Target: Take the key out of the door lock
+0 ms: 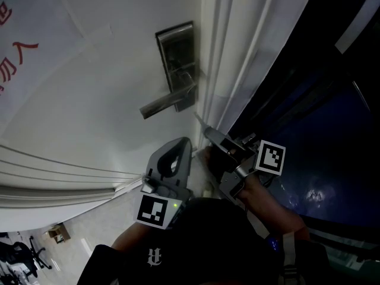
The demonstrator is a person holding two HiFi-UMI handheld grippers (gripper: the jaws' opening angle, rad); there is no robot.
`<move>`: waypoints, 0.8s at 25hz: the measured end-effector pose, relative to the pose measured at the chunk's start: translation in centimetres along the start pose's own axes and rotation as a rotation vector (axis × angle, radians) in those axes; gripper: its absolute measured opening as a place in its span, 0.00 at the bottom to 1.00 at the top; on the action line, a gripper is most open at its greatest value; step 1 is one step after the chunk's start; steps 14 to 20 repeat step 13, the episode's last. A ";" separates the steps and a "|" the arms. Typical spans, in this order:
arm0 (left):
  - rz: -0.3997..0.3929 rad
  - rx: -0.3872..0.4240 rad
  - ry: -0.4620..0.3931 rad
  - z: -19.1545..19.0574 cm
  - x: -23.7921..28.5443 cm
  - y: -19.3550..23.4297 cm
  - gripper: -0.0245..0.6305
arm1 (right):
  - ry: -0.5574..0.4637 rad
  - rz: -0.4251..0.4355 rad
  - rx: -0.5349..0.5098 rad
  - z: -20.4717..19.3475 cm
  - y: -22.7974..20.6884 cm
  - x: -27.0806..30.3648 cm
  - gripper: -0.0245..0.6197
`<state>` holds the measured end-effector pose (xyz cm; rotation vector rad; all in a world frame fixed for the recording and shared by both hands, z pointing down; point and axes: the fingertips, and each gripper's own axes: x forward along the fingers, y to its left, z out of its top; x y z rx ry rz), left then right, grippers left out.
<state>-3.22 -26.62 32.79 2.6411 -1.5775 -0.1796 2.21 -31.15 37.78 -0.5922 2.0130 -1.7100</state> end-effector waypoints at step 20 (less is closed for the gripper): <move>0.001 -0.010 0.000 0.1 -0.2 -0.1 0.05 | -0.002 -0.002 0.000 0.0 0.0 0.0 0.07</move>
